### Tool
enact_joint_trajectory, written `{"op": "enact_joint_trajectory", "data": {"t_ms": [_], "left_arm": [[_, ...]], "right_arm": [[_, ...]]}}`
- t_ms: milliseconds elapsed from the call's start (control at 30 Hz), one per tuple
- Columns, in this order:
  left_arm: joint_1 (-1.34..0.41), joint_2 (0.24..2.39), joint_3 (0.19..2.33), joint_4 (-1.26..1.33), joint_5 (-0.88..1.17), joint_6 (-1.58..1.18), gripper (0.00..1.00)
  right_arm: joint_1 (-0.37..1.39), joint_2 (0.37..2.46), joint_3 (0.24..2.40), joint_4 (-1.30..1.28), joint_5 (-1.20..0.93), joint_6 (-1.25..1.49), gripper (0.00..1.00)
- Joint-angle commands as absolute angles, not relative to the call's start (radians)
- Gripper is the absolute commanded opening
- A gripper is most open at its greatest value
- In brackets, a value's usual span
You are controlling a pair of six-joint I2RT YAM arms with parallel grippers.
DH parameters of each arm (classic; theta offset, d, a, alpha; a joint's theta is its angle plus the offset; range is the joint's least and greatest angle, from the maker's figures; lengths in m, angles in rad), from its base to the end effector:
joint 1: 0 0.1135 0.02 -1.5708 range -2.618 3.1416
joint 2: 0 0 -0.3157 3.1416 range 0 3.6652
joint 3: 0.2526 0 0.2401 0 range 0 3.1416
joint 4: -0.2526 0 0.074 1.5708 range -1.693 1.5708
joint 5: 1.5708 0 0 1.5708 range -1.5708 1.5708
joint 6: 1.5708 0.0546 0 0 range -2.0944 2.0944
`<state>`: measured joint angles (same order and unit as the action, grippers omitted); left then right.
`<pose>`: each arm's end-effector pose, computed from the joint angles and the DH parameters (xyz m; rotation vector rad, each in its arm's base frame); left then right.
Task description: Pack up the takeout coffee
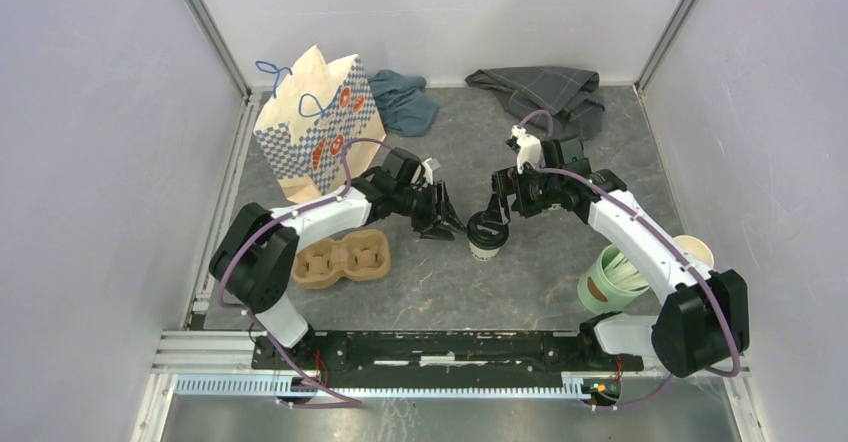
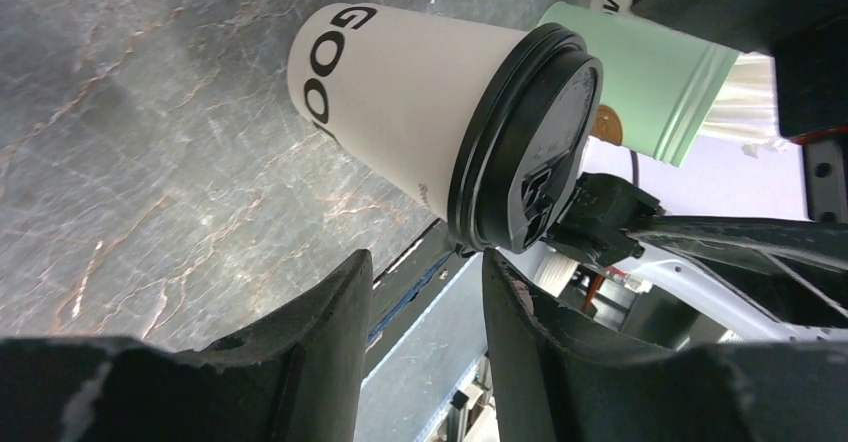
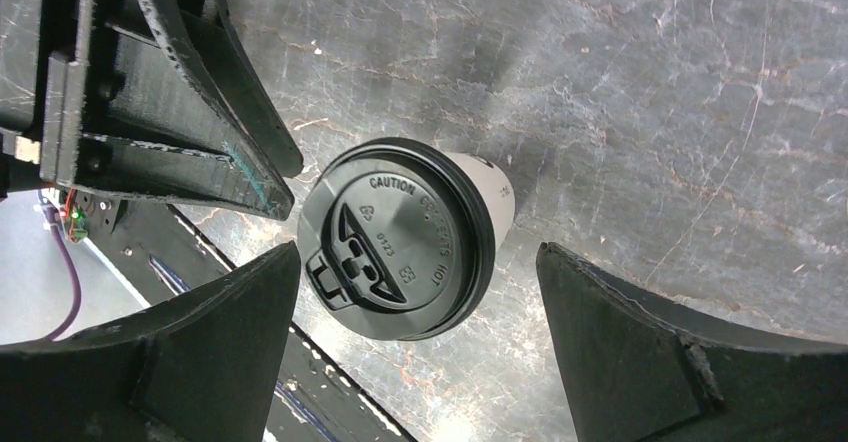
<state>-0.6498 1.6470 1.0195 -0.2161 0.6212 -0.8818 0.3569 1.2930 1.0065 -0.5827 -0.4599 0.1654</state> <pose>0.2564 -0.2347 0.2519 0.0152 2.7367 -1.3450 0.2283 0.1110 0.3151 -0.4461 2.4352 0.7909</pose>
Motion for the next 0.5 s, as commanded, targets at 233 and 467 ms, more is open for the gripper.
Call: {"op": "enact_joint_trajectory", "data": {"t_ms": [233,467], "left_arm": [[-0.66,1.69,1.019,-0.092,0.661,-0.944,0.51],[-0.66,1.716,1.023,-0.101,0.661,-0.932,0.46]], "right_arm": [[0.227,1.265,0.854,-0.423,-0.626,0.258,0.84],[0.223,1.286,0.844,-0.386,-0.654,0.27,0.76]]}}
